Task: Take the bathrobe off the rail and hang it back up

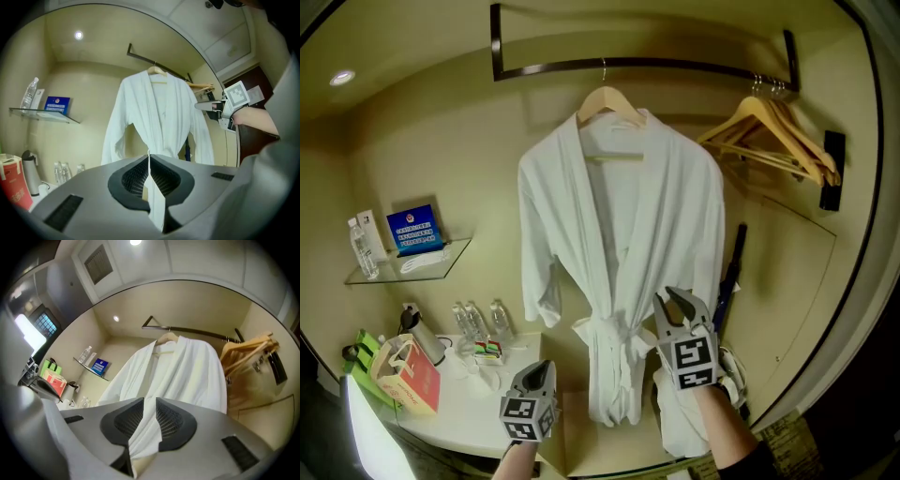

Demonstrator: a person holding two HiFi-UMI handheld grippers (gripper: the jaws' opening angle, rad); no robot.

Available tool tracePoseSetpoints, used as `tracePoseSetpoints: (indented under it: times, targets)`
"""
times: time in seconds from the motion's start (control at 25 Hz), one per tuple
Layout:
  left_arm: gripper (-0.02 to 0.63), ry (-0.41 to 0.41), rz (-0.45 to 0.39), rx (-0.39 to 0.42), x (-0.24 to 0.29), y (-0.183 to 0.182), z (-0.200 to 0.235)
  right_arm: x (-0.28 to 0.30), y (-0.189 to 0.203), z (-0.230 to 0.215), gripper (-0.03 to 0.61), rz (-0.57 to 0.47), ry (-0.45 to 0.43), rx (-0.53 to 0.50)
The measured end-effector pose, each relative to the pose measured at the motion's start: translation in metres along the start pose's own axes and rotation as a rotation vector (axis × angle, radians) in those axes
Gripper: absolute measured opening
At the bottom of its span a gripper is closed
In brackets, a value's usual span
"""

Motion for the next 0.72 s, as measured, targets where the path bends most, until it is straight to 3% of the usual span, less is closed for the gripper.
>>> tracePoseSetpoints:
  times: [0.28, 0.52, 0.72]
  targets:
    - [0.052, 0.022, -0.1, 0.064, 0.077, -0.066, -0.024, 0.064, -0.083, -0.073, 0.187, -0.171, 0.099, -0.24]
    - [0.072, -0.016, -0.21, 0.198, 0.131, -0.17, -0.051, 0.093, -0.117, -0.105, 0.201, -0.257, 0.098, -0.32]
    - [0.072, 0.032, -0.263, 0.246, 0.161, -0.23, -0.087, 0.128, -0.165, -0.127, 0.295, -0.289, 0.156, -0.473]
Point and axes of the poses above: the fingertips, and each gripper's own axes: x forward along the fingers, z to its left, y out of its underside, the point moved 7 cm from there along -x, backward along the fingers, and after that the axes turned 10 degrees about -x, right-handed, at the moved point
